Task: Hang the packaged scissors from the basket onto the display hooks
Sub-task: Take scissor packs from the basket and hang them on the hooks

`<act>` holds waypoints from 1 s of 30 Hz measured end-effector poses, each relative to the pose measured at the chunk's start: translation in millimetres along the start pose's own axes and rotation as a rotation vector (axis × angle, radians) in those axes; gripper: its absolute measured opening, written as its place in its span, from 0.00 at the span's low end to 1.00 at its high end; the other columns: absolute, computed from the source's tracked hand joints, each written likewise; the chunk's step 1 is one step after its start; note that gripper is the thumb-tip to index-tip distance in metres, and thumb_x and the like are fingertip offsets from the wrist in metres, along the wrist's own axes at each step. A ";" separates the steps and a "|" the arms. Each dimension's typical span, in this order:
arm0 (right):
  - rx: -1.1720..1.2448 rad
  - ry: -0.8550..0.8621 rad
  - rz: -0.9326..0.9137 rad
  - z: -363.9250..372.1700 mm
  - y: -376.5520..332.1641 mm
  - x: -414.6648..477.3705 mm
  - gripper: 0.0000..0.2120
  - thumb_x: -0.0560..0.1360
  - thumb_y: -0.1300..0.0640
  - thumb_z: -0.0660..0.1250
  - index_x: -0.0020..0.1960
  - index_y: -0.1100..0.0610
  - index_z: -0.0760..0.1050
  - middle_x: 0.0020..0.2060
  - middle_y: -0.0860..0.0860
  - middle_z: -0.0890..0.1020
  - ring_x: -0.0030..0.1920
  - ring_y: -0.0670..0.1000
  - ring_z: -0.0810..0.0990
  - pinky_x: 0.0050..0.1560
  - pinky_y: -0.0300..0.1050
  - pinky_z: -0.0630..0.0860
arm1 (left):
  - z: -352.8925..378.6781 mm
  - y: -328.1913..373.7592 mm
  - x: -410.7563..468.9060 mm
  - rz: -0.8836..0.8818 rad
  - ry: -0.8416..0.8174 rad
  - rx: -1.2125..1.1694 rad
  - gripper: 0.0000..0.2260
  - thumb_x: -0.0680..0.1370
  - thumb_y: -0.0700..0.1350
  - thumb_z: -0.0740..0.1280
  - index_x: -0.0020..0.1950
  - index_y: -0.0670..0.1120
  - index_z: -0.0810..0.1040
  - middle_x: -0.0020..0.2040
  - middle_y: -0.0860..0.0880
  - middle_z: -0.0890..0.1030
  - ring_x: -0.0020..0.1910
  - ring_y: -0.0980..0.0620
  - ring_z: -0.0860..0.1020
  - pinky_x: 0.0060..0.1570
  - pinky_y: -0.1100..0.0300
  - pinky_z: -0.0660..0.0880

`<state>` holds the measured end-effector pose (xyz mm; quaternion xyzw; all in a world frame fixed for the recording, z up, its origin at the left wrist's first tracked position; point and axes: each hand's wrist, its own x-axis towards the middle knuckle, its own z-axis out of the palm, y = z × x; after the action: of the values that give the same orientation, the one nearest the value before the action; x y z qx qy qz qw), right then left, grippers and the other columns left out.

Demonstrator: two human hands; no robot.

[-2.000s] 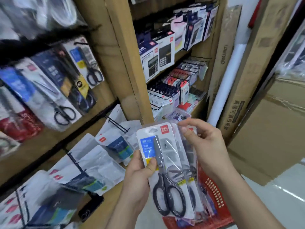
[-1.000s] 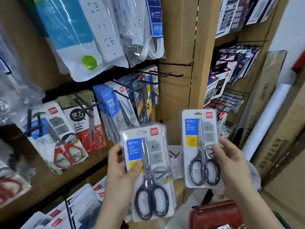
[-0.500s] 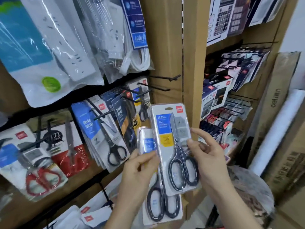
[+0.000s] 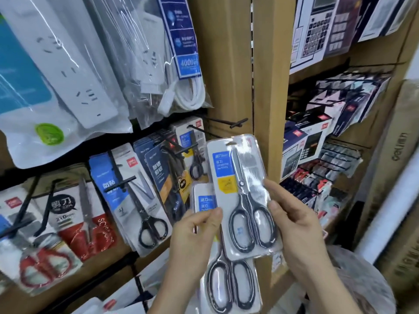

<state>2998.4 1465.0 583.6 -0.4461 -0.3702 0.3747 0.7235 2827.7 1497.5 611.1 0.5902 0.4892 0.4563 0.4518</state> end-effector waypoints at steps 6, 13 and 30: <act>-0.066 0.029 0.008 6.0 3.1 23.5 0.21 0.80 0.69 0.61 0.57 0.44 0.81 0.57 0.40 0.83 0.63 0.43 0.79 0.68 0.50 0.73 | -5.4 -0.9 4.3 -0.004 -0.096 0.079 0.08 0.69 0.61 0.67 0.40 0.64 0.85 0.46 0.68 0.83 0.65 0.55 0.75 0.69 0.50 0.68; -0.034 0.027 0.035 5.9 0.7 21.2 0.18 0.80 0.69 0.61 0.58 0.49 0.82 0.52 0.39 0.85 0.57 0.41 0.82 0.56 0.39 0.79 | -6.7 -7.6 2.2 -0.031 -0.150 0.139 0.14 0.69 0.62 0.66 0.37 0.55 0.86 0.44 0.49 0.82 0.45 0.60 0.79 0.51 0.65 0.72; -0.284 -0.143 0.027 -2.3 33.4 29.3 0.21 0.75 0.59 0.69 0.65 0.42 0.76 0.45 0.45 0.86 0.39 0.48 0.81 0.40 0.39 0.80 | -22.4 -30.1 17.9 -0.081 0.057 0.252 0.07 0.77 0.49 0.70 0.40 0.55 0.85 0.49 0.59 0.82 0.60 0.55 0.76 0.64 0.56 0.69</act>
<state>3006.3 1500.5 557.8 -0.5211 -0.4641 0.3589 0.6198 2802.6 1520.6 587.2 0.6087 0.5790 0.3891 0.3780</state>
